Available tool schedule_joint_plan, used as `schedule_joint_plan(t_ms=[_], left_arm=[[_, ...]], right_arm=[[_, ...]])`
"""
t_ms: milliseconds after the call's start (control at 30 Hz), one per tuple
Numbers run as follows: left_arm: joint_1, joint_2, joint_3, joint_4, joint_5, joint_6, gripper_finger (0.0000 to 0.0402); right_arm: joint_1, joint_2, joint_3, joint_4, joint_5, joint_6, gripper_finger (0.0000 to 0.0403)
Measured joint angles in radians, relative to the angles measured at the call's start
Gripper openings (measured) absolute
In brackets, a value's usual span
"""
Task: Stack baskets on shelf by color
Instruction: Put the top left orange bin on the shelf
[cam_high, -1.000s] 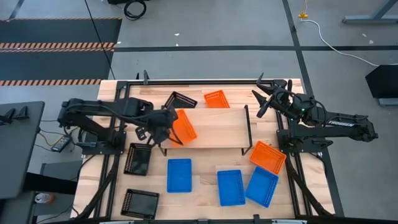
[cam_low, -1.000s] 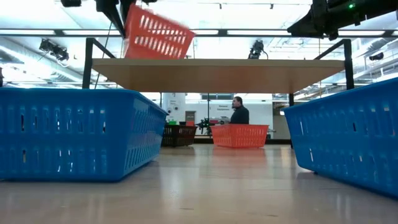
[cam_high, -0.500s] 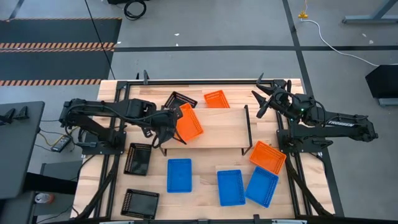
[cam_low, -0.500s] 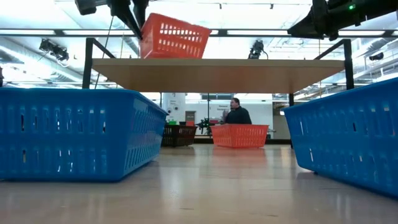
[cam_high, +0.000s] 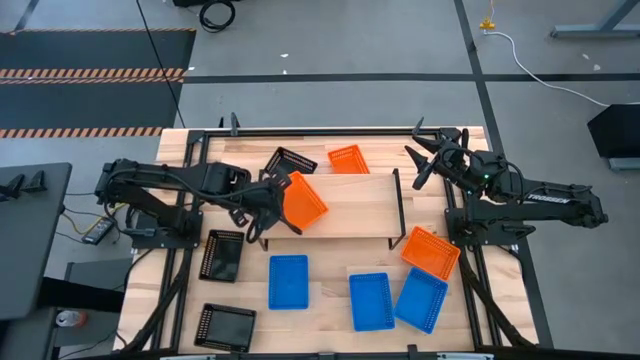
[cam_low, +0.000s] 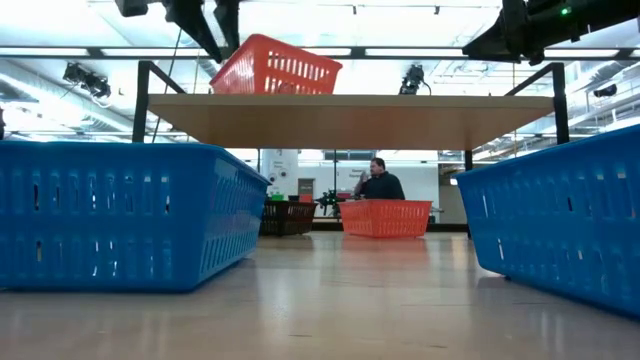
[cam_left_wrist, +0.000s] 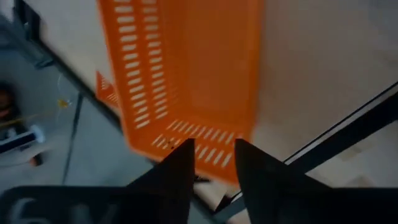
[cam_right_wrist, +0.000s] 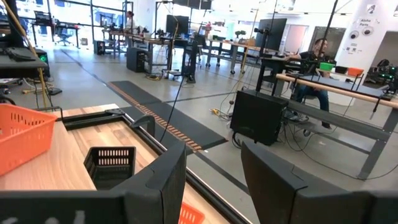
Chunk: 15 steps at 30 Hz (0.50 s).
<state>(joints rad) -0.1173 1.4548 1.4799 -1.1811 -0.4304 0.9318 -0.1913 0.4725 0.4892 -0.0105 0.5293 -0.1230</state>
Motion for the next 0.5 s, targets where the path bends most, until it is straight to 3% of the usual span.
schedule_joint_plan(t_ms=[133, 267, 400, 500], left_arm=[[-0.025, -0.009, 0.000, 0.089, -0.163, 0.001, 0.0170], [-0.085, -0.020, -0.001, 0.337, -0.333, -0.064, 0.0188], [-0.121, -0.026, 0.002, 0.657, -0.360, -0.432, 0.0192], [-0.128, -0.026, 0.001, 0.694, -0.334, -0.836, 0.0187]], right_arm=[[0.000, 0.000, 0.000, 0.000, 0.000, 0.000, 0.0162], [0.000, 0.000, 0.000, 0.000, 0.000, 0.000, 0.0162], [0.000, 0.000, 0.000, 0.000, 0.000, 0.000, 0.0162], [0.000, 0.000, 0.000, -0.001, 0.000, 0.000, 0.0162]])
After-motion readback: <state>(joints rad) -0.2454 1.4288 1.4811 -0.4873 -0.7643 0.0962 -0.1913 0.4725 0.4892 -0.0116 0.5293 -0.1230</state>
